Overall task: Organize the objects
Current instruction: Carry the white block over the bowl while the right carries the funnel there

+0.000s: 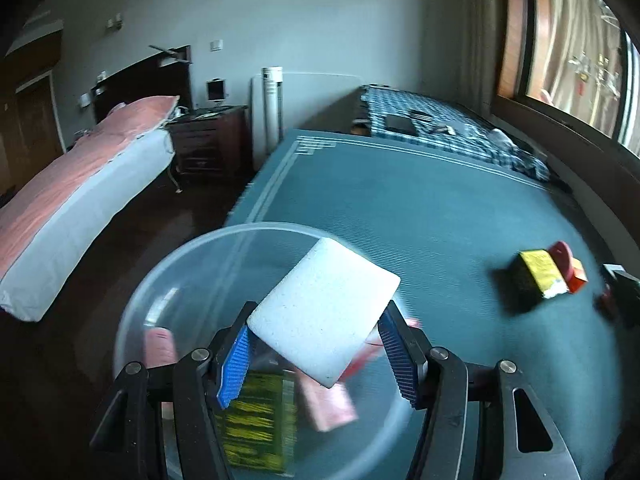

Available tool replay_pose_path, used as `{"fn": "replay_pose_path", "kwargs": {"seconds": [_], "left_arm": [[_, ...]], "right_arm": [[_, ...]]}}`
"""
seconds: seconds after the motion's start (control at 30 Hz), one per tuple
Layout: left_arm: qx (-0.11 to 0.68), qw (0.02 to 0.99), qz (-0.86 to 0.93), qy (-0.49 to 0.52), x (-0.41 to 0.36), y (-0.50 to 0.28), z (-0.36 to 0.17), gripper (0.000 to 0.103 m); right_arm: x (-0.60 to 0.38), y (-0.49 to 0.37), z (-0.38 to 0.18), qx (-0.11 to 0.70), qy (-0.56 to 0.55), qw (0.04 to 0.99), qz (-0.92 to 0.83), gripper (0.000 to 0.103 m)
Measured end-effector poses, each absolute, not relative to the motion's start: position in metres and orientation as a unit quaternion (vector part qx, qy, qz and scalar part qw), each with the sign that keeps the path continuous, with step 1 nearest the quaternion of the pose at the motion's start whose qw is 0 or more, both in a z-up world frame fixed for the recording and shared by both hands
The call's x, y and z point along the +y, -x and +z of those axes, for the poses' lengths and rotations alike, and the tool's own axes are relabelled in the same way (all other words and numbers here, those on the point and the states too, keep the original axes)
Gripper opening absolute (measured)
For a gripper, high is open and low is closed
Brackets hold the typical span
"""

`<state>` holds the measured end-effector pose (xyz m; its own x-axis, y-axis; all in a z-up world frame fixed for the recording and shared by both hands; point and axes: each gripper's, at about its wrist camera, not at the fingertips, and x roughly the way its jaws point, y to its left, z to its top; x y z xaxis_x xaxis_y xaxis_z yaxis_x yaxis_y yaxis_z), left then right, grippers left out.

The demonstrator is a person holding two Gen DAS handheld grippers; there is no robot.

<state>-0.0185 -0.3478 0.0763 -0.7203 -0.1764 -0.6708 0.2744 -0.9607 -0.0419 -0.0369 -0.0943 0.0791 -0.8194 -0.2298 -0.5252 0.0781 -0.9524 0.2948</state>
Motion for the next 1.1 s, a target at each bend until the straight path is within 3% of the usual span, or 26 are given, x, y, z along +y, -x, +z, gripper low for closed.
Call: {"fn": "replay_pose_path", "kwargs": {"seconds": [0.83,0.93,1.0,1.1], "left_arm": [[0.141,0.127,-0.915,-0.357,-0.437,0.019,0.049,0.065],[0.154,0.126,-0.913,-0.356,-0.442,0.019,0.049,0.072],[0.168,0.124,-0.913,-0.351,-0.446,0.017,0.049,0.084],[0.178,0.134,-0.915,-0.337,-0.449,0.011,0.051,0.086]], "right_arm": [[-0.290,0.069,0.097,-0.030,-0.301,0.228,-0.925,0.050],[-0.309,0.076,0.092,-0.022,-0.309,0.240,-0.920,0.050],[-0.321,0.079,0.089,-0.017,-0.315,0.247,-0.916,0.050],[-0.334,0.083,0.084,-0.007,-0.319,0.257,-0.912,0.050]]}}
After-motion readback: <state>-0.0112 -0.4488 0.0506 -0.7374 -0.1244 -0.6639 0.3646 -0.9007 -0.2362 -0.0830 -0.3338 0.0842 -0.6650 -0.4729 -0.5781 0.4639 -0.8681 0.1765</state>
